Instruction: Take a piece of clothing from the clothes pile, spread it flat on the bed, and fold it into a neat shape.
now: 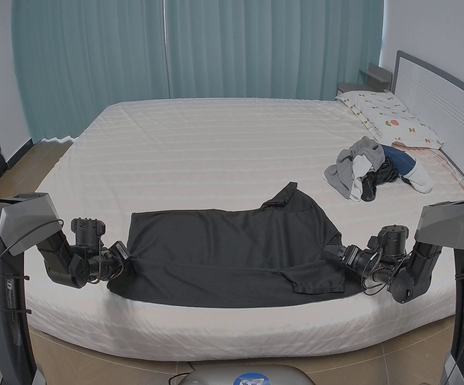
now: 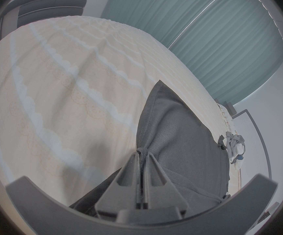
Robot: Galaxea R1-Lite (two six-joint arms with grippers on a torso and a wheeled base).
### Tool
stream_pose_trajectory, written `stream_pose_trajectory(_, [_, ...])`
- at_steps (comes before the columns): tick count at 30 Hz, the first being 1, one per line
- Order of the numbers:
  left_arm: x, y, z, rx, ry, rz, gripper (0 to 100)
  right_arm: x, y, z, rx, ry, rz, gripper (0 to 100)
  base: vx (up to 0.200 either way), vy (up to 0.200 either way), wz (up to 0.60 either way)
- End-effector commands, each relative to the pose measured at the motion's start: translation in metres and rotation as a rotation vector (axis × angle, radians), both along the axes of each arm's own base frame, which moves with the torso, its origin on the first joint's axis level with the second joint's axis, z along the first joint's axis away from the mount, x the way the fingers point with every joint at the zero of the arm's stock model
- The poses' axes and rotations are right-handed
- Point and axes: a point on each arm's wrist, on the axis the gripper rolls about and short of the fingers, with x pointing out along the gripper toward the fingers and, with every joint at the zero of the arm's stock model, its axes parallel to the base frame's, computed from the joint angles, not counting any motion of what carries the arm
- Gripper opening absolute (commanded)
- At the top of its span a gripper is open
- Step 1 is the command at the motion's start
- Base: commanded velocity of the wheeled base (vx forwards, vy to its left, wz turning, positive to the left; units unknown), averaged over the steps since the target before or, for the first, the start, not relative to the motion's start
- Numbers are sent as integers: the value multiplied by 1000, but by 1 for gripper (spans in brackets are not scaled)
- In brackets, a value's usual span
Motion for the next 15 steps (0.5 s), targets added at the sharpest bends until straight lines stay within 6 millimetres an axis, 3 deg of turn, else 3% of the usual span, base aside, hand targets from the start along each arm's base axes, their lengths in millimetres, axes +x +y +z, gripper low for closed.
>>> stream_pose_trajectory(1, [0, 0, 0, -1, -2, 0, 0, -1, 0, -6, -4, 14, 1, 100, 0, 0, 0])
stream_pose_trajectory(9, [1, 0, 0, -1, -2, 0, 0, -3, 2, -10, -29, 21, 8, 100, 0, 0, 0])
stream_pose_trajectory(10, [1, 0, 0, -1, -2, 0, 0, -2, 2, -11, -32, 19, 8, 0, 0, 0, 0])
stream_pose_trajectory(15, [0, 0, 0, -1, 0, 0, 0, -4, 1, -13, -35, 18, 9, 0, 0, 0, 0])
